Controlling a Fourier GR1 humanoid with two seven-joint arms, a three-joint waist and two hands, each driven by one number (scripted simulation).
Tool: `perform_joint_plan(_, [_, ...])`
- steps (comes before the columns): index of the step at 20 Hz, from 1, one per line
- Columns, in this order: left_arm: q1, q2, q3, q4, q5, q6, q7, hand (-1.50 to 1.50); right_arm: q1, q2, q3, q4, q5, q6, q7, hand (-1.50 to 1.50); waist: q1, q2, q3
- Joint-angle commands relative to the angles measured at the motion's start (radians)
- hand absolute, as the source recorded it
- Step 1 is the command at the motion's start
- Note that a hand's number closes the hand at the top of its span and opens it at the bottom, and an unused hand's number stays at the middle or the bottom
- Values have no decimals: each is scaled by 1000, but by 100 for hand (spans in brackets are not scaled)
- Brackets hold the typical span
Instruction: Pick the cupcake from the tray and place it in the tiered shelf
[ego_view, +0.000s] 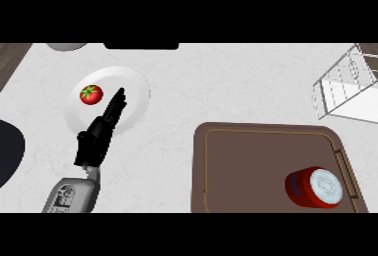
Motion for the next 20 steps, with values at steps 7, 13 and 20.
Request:
perform_joint_plan(7, [73,6,-10,-79,11,-34,22,0,9,-41,74,243,126,-206,-174,150,12,0,0])
perform_joint_plan(13, [24,18,13,-66,5,-37,48,0,29,-30,30,402,101,-375,-336,150,3,0,0])
perform_joint_plan(20, [-43,-4,34,43,3,-16,-10,0,-25,-2,-140,544,-130,-521,-504,150,-3,2,1])
